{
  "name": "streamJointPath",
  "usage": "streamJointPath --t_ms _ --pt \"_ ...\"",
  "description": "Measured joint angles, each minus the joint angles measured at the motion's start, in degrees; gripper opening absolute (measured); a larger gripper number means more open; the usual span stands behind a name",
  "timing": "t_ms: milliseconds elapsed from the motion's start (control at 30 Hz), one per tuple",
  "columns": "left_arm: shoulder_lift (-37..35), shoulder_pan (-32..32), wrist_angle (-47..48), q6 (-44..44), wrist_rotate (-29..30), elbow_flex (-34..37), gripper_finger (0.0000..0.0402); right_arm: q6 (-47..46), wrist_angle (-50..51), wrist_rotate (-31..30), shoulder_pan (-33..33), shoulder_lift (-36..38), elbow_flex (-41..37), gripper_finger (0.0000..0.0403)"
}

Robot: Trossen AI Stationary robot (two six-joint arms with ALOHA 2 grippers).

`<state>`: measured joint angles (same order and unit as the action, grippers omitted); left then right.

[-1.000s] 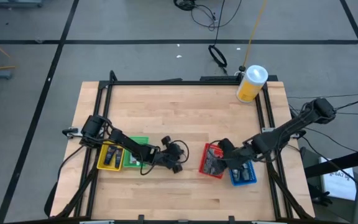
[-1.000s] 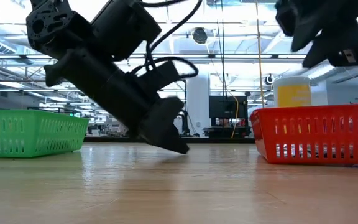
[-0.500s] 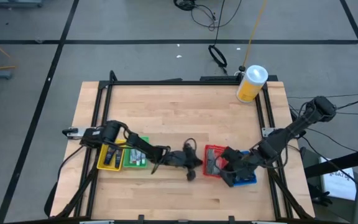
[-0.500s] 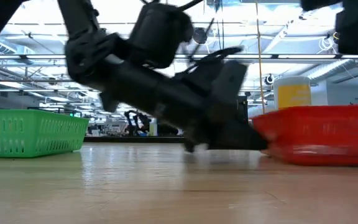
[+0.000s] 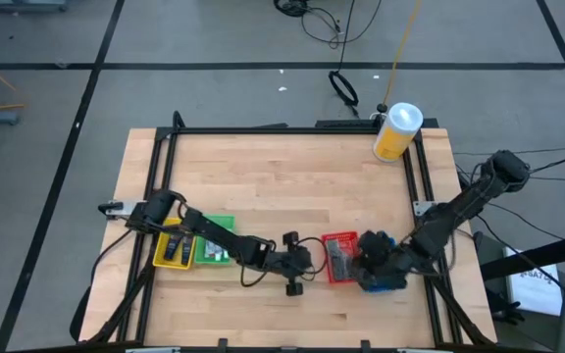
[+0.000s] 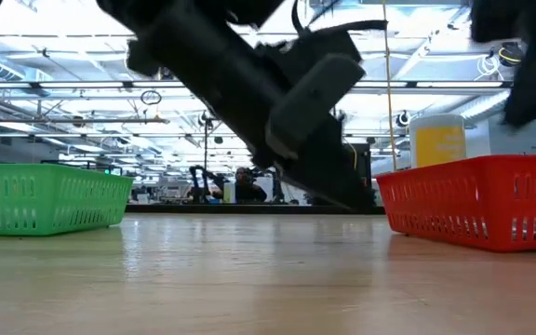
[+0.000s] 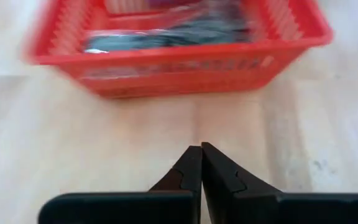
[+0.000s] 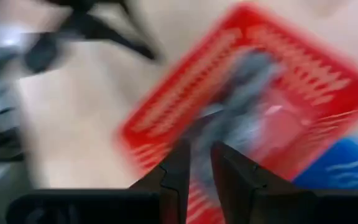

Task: Pick & Place Travel size toiletries
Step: Return to Home Position

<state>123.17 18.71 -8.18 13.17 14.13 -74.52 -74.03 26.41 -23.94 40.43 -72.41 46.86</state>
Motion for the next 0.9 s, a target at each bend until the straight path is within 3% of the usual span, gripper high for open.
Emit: streamJointPath --t_ms 100,267,333,433,633,800,900 --pt "-2.96 0.29 8.16 3.12 5.92 0.00 0.0005 2.67 0.88 -0.99 -5.69 0.06 -3.75 0.0050" --pt "-7.13 -0.99 20.36 10.07 14.23 0.04 0.0007 14.92 0.75 -1.95 -19.00 0.49 -5.67 0.0033" --pt "-8.08 -1.58 23.37 11.92 15.42 0.00 0.0009 19.29 0.49 1.26 -24.07 0.49 -5.68 0.0025" --pt "-8.14 -2.05 25.90 13.05 15.53 0.04 0.0003 23.68 0.64 12.48 -29.31 0.47 -5.69 0.0013" --pt "-8.15 -2.05 26.41 15.04 14.95 0.07 0.0006 21.79 2.21 21.26 -29.17 0.49 -5.69 0.0003" --pt "-9.41 -2.03 27.61 14.32 15.06 0.07 0.0006 19.88 3.22 19.35 -27.21 0.49 -5.69 0.0001" --pt "-12.30 -2.03 32.20 14.28 17.54 0.13 0.0008 24.05 2.23 15.61 -27.18 0.51 -5.69 0.0002"
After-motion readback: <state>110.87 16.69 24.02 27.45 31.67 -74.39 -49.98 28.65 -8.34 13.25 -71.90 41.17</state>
